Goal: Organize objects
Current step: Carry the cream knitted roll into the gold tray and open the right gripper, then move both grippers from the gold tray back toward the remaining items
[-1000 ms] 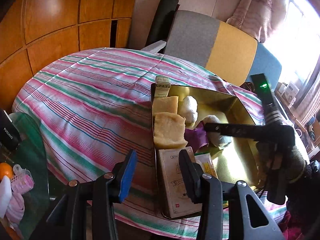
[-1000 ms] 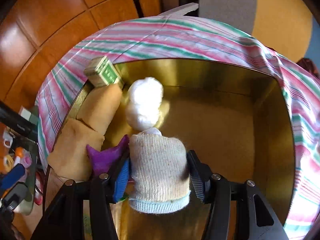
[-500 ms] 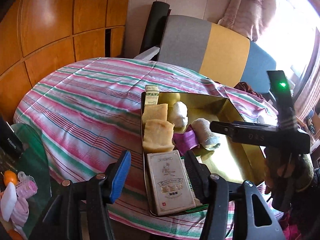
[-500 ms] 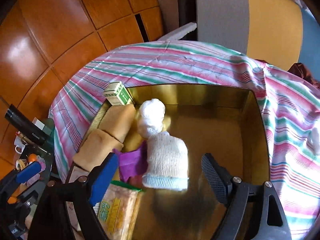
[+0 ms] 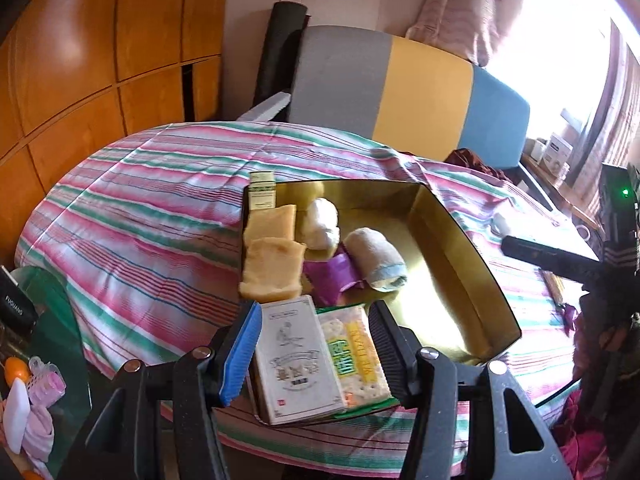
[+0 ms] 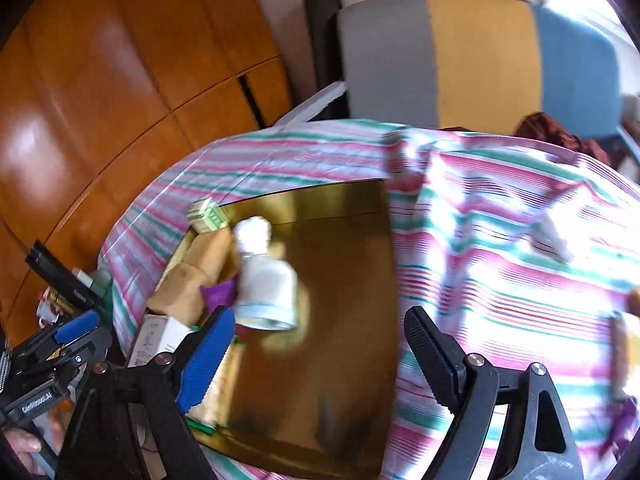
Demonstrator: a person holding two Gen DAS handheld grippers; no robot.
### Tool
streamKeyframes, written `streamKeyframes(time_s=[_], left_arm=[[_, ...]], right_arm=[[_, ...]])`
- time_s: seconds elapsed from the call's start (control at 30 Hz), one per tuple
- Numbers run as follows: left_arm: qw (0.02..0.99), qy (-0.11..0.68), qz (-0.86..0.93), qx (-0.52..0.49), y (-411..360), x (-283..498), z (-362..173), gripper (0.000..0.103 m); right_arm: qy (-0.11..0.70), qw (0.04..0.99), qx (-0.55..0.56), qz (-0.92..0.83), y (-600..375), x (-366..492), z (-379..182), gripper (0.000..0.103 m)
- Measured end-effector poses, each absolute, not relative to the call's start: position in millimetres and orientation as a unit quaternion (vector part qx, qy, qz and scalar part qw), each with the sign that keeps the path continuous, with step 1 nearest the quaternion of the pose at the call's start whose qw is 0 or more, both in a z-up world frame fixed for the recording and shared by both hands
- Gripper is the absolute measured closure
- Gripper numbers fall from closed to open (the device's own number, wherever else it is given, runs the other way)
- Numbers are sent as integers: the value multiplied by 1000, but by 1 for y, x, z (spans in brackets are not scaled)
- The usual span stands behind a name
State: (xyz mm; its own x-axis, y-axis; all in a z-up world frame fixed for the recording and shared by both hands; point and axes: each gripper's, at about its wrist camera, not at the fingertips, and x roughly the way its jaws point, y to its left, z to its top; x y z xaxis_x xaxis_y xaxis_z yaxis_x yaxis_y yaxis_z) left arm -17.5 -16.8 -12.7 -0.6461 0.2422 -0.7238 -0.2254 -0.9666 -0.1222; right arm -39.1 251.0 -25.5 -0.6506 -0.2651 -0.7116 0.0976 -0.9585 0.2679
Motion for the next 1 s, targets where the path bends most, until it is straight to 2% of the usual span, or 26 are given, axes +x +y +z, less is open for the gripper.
streamKeyframes(time_s=[0.27, 0.5, 0.63, 0.8, 0.87, 1.0], left_arm=[[158, 10, 900, -406, 11, -15, -12, 47], [196, 28, 888, -414, 42, -14, -13, 47], [223, 32, 881, -417, 64, -14, -9, 47], [258, 39, 865, -429, 96, -16, -6, 47], [280, 43, 853, -439, 115, -17, -7, 47], [308, 61, 841, -440, 149, -18, -3, 47]], right_arm=[[-126, 19, 391, -912, 338, -4, -18, 16], [-158, -92, 367, -912, 443, 35, -8, 16], [-202, -182, 332, -903, 509, 63, -10, 6], [-298, -256, 306, -867, 569, 97, -39, 5], [-352, -262, 300, -847, 584, 105, -46, 5], [-379, -259, 280, -843, 592, 113, -46, 3]])
